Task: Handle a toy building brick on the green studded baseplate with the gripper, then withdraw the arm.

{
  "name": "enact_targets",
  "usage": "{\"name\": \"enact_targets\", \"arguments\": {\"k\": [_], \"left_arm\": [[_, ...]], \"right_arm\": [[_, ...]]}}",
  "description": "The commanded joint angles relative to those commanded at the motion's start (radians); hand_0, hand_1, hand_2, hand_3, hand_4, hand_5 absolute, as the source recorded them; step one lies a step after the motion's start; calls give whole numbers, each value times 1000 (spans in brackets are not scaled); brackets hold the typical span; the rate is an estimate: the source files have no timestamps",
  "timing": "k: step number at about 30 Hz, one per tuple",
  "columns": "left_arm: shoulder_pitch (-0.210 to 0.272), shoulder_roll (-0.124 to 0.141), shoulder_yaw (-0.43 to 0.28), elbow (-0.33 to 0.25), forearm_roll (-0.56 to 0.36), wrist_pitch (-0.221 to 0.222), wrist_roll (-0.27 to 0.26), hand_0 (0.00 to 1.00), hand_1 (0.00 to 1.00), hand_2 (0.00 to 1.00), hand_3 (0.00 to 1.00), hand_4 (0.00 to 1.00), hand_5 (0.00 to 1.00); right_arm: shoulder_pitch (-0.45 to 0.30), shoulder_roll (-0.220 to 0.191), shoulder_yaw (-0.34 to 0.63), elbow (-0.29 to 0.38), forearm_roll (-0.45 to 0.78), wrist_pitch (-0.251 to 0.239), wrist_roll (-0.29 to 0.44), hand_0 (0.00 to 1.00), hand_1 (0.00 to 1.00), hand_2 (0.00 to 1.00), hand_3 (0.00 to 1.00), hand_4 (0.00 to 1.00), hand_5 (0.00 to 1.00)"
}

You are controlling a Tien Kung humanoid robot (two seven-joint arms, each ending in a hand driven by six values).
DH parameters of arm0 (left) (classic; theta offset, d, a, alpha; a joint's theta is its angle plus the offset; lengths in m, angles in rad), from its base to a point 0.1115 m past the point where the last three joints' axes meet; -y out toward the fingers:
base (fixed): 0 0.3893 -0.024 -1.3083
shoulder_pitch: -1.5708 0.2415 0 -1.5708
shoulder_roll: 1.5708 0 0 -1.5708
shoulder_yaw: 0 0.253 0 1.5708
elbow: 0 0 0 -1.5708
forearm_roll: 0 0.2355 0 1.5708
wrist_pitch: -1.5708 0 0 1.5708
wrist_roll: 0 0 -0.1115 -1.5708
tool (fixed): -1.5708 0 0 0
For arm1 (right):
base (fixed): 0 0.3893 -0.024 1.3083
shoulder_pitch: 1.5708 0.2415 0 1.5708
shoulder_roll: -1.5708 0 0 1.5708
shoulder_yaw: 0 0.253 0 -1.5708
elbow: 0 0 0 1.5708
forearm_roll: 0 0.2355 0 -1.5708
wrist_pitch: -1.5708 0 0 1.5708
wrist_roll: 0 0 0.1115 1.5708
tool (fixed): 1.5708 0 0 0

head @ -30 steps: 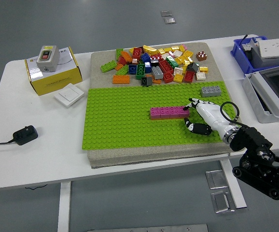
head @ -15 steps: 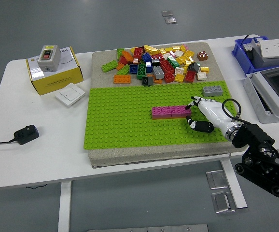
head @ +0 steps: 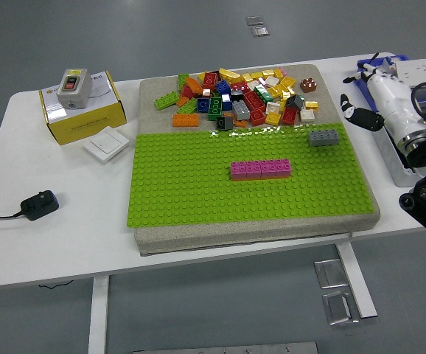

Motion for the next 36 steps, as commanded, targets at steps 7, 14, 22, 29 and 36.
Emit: {"name": "enact_targets", "arguments": {"k": [7, 14, 22, 29, 36], "left_arm": [[6, 12, 11, 0, -42, 7, -6, 665, 665, 662, 659, 347, 665], [23, 4, -32, 0, -7, 6, 12, 665, 665, 662, 657, 341, 661], [21, -6, -42, 0, 19, 1, 6, 664, 665, 662, 656, 341, 658], [14, -9, -46, 0, 46, -5, -4, 664, 665, 663, 655, 340, 653], [18, -14, -45, 0, 70, -10, -8, 665, 664, 662, 652, 347, 650]], "right_arm": [[-12, 54, 8, -175, -83, 20, -34, 917, 939, 998, 951, 543, 367], [-57, 91, 26, -210, -69, -3, -27, 914, 938, 998, 951, 541, 362], [-160, 138, 159, -69, -67, -55, 8, 909, 942, 997, 939, 527, 351], [-200, 134, 101, 18, -152, -90, 14, 905, 934, 990, 920, 531, 347], [-249, 174, 98, 55, -172, -127, 39, 893, 938, 983, 887, 547, 341]]}}
